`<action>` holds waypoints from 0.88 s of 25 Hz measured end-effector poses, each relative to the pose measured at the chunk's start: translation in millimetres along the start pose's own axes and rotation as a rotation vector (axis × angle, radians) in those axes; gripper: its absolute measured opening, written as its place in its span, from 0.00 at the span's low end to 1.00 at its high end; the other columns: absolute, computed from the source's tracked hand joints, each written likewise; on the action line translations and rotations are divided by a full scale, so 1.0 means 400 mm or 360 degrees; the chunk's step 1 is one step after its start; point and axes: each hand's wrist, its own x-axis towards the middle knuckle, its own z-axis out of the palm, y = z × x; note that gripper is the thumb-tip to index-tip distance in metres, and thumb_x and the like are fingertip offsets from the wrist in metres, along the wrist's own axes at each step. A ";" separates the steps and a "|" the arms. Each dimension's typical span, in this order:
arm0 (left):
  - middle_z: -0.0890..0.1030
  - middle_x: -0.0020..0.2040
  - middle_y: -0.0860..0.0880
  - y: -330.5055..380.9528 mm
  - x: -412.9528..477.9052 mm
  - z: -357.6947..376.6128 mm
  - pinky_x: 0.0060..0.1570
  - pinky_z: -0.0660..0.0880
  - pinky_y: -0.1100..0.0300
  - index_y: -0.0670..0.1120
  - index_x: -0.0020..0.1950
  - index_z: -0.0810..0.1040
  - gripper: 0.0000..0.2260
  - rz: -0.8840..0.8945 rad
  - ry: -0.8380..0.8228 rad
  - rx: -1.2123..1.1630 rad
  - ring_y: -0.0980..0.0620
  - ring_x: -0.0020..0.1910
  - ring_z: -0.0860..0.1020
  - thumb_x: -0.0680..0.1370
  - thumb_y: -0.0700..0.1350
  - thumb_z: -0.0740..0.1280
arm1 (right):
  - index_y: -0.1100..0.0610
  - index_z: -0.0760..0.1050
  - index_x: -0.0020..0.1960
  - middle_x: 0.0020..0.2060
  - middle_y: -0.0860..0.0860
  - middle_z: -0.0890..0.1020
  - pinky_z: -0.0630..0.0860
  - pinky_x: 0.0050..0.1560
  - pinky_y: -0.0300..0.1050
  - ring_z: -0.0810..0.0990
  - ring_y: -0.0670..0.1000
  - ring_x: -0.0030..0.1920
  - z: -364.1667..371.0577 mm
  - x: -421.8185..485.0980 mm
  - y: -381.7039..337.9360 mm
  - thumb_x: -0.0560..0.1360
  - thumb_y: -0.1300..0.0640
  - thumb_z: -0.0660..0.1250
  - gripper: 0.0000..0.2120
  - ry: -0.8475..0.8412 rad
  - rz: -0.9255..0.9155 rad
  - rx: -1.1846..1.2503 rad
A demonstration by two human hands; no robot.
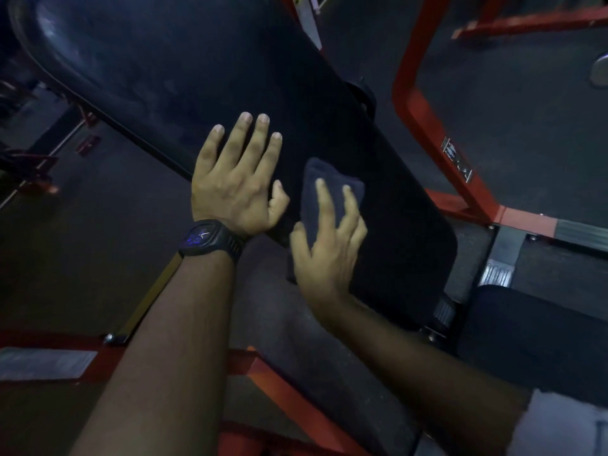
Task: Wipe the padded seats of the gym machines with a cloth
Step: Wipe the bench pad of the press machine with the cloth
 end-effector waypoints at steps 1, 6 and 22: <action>0.73 0.75 0.44 -0.001 -0.001 0.000 0.74 0.61 0.43 0.44 0.72 0.75 0.26 -0.0005 0.0000 -0.0003 0.43 0.76 0.68 0.77 0.53 0.59 | 0.44 0.63 0.78 0.78 0.53 0.60 0.70 0.65 0.58 0.65 0.63 0.69 -0.008 -0.006 0.040 0.74 0.48 0.64 0.32 -0.0108 -0.0368 -0.0070; 0.72 0.75 0.44 -0.003 -0.005 0.001 0.75 0.60 0.45 0.45 0.72 0.75 0.26 -0.0001 0.0008 -0.0004 0.44 0.77 0.67 0.78 0.53 0.57 | 0.43 0.61 0.79 0.78 0.54 0.60 0.71 0.66 0.62 0.66 0.64 0.68 -0.021 0.061 0.074 0.76 0.50 0.65 0.32 0.0125 0.0892 0.0184; 0.72 0.75 0.44 0.006 -0.006 -0.003 0.75 0.60 0.45 0.45 0.72 0.75 0.26 -0.0013 -0.0006 -0.0025 0.44 0.77 0.67 0.77 0.53 0.57 | 0.41 0.56 0.79 0.78 0.52 0.57 0.70 0.66 0.56 0.64 0.62 0.70 -0.031 0.101 0.105 0.78 0.48 0.64 0.32 0.0076 0.0950 0.0098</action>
